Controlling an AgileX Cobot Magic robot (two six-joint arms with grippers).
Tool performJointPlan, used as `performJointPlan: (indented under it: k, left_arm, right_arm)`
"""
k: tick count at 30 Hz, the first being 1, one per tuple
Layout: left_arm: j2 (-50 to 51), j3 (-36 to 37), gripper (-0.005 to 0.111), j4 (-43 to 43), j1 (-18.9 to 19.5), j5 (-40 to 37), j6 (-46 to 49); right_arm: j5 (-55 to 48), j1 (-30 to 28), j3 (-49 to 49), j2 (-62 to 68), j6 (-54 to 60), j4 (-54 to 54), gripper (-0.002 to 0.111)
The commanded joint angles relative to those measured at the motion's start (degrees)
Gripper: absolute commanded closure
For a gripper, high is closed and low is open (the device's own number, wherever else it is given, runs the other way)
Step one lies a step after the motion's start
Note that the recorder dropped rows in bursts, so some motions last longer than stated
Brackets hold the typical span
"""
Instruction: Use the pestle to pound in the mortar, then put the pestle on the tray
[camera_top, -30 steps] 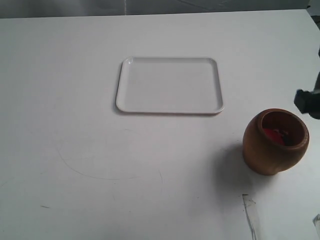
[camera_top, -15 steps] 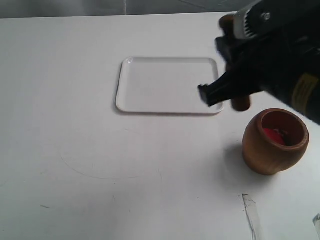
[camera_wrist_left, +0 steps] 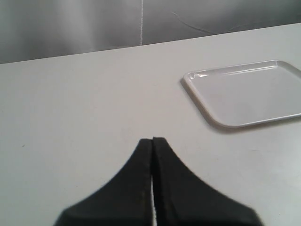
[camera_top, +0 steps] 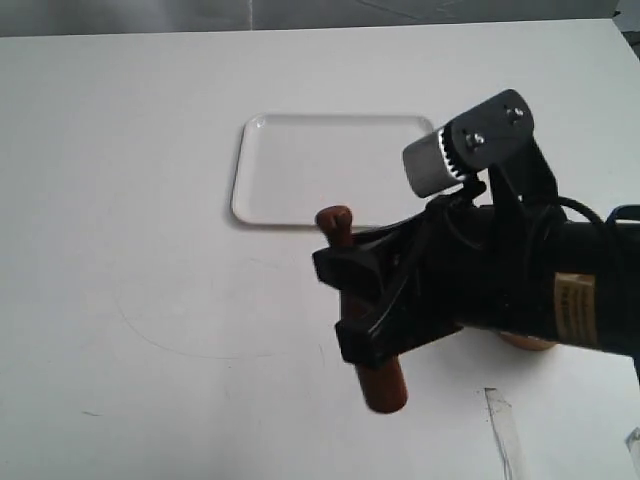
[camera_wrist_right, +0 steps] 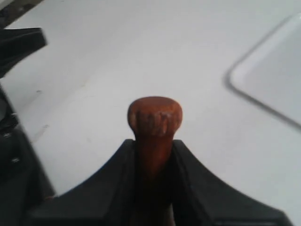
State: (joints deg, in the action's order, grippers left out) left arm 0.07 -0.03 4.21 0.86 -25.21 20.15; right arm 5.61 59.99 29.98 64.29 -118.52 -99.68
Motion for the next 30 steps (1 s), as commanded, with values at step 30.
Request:
performJointPlan:
  k: [30]
  left_arm:
    - [-0.1,0.0,0.107,-0.4,-0.4,0.2,-0.5]
  right_arm:
    - [-51.2,0.1,-2.2,-21.7,10.9,-0.3,0.108]
